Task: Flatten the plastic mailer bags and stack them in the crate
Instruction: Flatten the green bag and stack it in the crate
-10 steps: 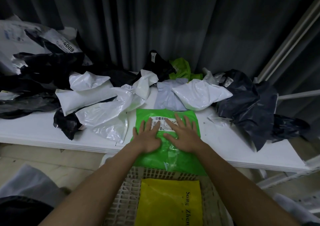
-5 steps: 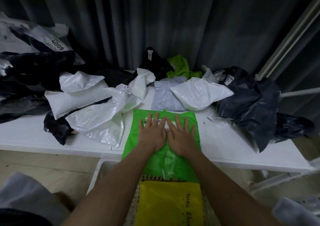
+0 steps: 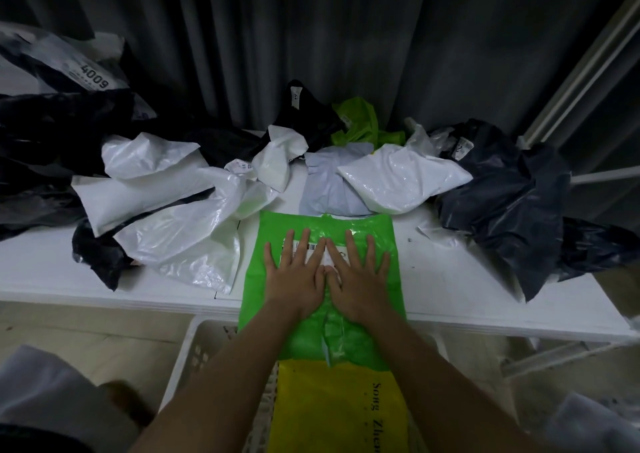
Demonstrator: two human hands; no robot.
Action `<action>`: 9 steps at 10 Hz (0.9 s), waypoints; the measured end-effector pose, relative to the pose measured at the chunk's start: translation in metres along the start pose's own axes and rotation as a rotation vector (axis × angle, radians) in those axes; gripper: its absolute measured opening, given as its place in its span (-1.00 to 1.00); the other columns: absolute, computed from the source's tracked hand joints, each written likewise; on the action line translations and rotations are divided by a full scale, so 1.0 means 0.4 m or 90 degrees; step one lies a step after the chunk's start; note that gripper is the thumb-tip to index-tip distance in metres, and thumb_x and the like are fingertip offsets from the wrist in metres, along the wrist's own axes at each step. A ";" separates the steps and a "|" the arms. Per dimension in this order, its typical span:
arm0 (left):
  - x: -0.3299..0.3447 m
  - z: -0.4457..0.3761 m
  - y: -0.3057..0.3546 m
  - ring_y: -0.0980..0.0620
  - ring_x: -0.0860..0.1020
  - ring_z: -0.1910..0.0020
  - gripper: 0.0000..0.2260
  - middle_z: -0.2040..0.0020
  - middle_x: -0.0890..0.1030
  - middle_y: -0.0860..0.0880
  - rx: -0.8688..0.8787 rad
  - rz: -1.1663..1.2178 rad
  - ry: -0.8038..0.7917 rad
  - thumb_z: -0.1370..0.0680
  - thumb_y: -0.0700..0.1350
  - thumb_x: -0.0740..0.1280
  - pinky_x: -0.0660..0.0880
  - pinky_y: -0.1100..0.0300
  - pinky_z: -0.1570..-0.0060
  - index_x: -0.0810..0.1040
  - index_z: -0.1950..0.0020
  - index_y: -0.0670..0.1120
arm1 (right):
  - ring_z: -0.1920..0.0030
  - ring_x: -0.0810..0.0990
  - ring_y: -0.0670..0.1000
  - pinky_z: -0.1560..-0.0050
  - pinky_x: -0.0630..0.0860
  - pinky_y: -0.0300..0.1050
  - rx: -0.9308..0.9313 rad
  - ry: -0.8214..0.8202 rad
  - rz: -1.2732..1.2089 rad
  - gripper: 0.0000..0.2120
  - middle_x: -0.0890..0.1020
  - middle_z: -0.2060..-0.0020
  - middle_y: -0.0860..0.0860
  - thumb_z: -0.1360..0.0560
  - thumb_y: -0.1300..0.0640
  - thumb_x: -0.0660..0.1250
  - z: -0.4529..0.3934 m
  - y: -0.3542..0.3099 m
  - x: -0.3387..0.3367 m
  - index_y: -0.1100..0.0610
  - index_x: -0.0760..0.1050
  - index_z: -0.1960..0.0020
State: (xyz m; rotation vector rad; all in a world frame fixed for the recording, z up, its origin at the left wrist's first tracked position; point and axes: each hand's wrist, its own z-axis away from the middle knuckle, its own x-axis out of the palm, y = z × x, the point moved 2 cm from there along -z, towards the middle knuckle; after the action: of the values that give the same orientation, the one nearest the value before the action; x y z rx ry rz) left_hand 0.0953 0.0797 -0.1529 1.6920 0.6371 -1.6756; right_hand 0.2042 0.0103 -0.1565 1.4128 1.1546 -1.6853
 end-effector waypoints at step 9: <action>0.040 -0.006 -0.007 -0.08 -0.27 -0.53 -0.33 -0.56 -0.23 0.03 -0.007 0.043 -0.009 -0.41 0.21 -0.46 -0.32 -0.29 -0.38 -0.23 -0.54 0.18 | -0.51 -0.35 0.18 -0.38 -0.40 0.29 0.001 -0.005 0.006 -0.29 -0.21 -0.55 -0.06 -0.39 -0.30 -0.44 -0.001 0.002 0.019 -0.24 -0.17 -0.53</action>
State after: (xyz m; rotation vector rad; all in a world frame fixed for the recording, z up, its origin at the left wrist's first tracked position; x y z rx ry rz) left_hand 0.0959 0.0814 -0.1692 1.6746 0.5757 -1.6329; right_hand 0.2035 0.0107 -0.1641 1.4100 1.1404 -1.6845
